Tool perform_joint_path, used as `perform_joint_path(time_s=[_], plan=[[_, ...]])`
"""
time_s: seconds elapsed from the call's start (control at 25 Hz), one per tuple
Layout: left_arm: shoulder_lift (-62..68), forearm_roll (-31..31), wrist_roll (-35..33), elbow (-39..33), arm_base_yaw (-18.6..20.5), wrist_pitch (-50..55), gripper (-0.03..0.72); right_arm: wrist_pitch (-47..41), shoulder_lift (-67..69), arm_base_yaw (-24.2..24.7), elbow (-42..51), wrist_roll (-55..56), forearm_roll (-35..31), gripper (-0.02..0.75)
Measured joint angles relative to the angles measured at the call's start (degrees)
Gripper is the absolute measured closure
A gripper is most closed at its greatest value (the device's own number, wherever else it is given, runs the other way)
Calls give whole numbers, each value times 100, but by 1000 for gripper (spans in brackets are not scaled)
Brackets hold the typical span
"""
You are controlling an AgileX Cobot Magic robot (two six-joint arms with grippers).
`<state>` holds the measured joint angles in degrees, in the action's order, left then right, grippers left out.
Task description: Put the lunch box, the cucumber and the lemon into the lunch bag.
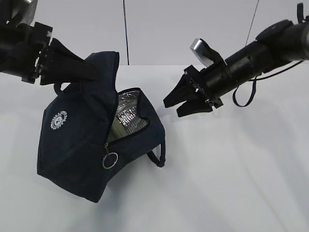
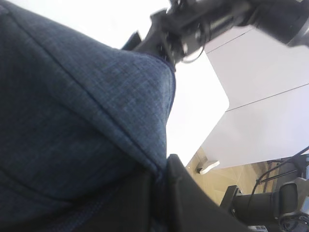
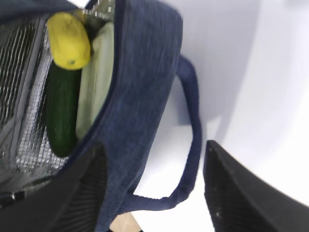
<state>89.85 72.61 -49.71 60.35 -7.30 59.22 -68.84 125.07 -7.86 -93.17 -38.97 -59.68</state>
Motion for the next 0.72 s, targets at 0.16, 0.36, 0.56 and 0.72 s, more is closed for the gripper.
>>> perform_joint_path(time_s=[0.16,0.36,0.56,0.72], plan=[[0,0,0,0,0,0,671,25,0,0,674,-808,-895,268],[0,0,0,0,0,0,671,59,84,0,1030,-1367,-1889,268],[0,0,0,0,0,0,671,141,353,0,1056,-1509,-2191,268],[0,0,0,0,0,0,671,165,485,-21,1056,-1528,-2461,269]])
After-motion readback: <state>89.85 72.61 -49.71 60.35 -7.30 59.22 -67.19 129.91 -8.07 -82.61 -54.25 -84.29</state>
